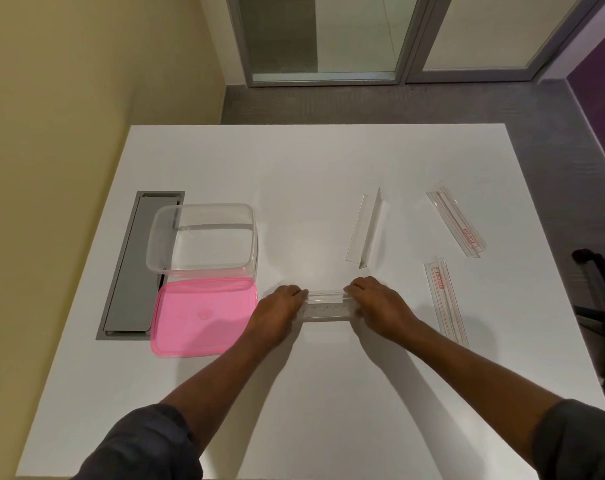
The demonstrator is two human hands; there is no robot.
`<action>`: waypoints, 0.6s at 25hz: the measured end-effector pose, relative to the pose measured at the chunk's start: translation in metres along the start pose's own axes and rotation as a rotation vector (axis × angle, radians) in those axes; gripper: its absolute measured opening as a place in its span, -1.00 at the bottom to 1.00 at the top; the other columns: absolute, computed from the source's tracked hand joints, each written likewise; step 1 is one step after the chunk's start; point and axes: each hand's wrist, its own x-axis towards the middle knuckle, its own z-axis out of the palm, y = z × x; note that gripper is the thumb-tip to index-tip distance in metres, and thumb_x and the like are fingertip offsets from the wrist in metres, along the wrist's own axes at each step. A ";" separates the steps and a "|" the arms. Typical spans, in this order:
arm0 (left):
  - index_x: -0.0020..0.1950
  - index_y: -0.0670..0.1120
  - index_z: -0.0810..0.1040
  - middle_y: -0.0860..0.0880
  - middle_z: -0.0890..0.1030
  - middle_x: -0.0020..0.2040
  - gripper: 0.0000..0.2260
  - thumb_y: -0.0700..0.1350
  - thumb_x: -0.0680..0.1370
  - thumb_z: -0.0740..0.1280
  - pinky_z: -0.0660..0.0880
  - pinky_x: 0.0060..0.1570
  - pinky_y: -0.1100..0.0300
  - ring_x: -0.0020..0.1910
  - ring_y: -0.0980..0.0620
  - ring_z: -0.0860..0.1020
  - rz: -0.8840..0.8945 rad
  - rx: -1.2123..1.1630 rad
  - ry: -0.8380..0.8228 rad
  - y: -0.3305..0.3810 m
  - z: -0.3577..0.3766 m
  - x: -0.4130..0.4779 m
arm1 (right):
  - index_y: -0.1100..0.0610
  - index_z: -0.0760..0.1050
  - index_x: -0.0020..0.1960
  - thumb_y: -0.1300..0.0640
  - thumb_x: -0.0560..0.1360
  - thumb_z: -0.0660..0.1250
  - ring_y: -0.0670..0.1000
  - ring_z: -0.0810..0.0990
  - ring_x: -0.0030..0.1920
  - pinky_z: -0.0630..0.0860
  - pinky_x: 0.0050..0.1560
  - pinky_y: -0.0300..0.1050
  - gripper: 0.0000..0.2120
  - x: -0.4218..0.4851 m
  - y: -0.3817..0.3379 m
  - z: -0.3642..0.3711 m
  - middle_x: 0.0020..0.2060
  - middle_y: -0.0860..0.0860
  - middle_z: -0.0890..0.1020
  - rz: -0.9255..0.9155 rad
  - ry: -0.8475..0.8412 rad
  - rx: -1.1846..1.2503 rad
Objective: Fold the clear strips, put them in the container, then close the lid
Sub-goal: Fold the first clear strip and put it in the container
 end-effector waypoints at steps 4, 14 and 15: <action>0.51 -0.11 0.47 -0.08 0.61 0.32 -0.42 -0.42 0.50 0.33 0.64 -0.01 -0.09 0.29 -0.14 0.55 0.072 0.060 0.032 -0.014 -0.036 -0.004 | 0.16 0.58 0.36 0.28 0.49 0.49 0.13 0.58 0.27 0.67 0.05 0.14 -0.56 0.002 -0.008 -0.026 0.25 0.06 0.64 -0.009 0.062 0.045; 0.53 -0.10 0.50 -0.08 0.60 0.39 -0.35 -0.49 0.47 0.37 0.69 -0.04 -0.03 0.23 -0.06 0.64 0.146 0.152 0.209 -0.122 -0.165 -0.031 | 0.09 0.54 0.39 0.38 0.48 0.47 0.06 0.54 0.27 0.66 -0.05 0.06 -0.49 0.082 -0.109 -0.100 0.24 -0.02 0.61 -0.092 0.254 0.104; 0.52 -0.11 0.52 -0.09 0.61 0.38 -0.37 -0.48 0.47 0.39 0.69 -0.04 -0.02 0.21 -0.07 0.65 0.144 0.162 0.214 -0.138 -0.175 -0.032 | 0.11 0.54 0.39 0.38 0.49 0.47 0.08 0.55 0.26 0.66 -0.07 0.08 -0.50 0.096 -0.121 -0.104 0.23 0.00 0.62 -0.108 0.258 0.098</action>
